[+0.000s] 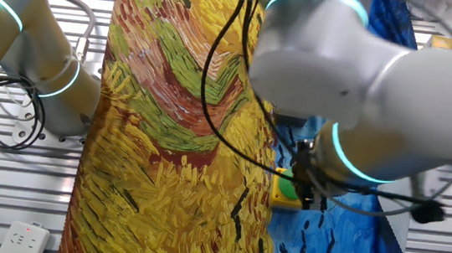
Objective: Press three buttons from left to right in sequence
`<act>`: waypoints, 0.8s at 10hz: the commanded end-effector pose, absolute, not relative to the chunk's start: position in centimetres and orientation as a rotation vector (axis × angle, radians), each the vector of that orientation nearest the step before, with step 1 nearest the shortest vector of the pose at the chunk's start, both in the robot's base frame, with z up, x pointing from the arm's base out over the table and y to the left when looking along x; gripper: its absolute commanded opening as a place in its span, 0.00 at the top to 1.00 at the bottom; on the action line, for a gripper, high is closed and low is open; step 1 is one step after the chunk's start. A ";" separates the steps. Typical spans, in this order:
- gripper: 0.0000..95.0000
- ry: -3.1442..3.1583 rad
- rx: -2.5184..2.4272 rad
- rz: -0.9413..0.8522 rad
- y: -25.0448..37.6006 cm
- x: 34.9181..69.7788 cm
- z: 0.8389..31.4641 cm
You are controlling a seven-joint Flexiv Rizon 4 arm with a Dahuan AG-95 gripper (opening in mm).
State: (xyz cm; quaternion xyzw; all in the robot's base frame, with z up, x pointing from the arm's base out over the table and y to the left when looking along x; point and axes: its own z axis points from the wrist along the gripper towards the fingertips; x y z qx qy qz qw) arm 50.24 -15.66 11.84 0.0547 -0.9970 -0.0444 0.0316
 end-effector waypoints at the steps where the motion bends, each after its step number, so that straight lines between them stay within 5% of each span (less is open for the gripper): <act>1: 1.00 -3.073 0.149 -0.133 -14.9 50.4 11.7; 8: 1.00 -3.074 0.075 -0.105 -10.6 51.6 12.2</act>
